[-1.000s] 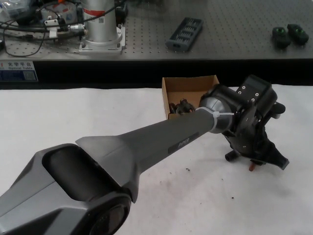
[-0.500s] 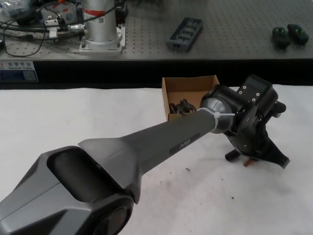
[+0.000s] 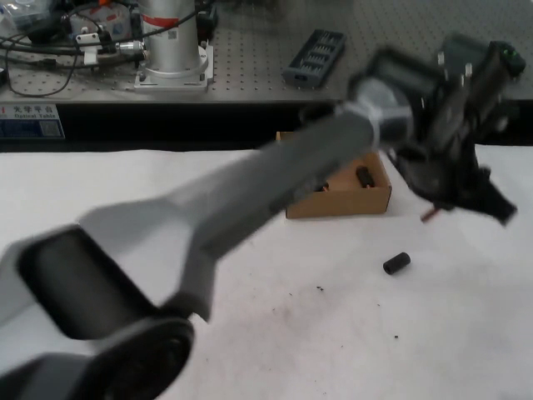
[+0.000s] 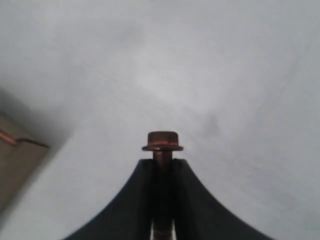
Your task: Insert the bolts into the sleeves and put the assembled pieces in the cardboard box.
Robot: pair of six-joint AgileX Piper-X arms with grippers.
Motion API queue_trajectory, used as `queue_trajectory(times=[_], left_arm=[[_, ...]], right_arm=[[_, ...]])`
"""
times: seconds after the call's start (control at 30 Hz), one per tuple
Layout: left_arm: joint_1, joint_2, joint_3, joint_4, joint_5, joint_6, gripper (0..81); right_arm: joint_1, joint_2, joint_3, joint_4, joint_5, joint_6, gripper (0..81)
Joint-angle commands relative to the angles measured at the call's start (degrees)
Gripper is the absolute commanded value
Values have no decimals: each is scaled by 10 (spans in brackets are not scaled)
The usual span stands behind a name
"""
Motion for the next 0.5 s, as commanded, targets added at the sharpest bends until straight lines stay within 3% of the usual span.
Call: queue_trajectory(times=[0.0, 0.33, 0.47], left_arm=[[9, -26, -6, 35, -32, 20, 6], [70, -92, -5, 299, -42, 36, 6], [75, -120, 30, 308, -26, 44, 6]], right_arm=[[-2, 4, 0, -8, -8, -4, 286], [-2, 4, 0, -8, -9, -4, 286], [-2, 4, 0, -8, -9, -4, 286]])
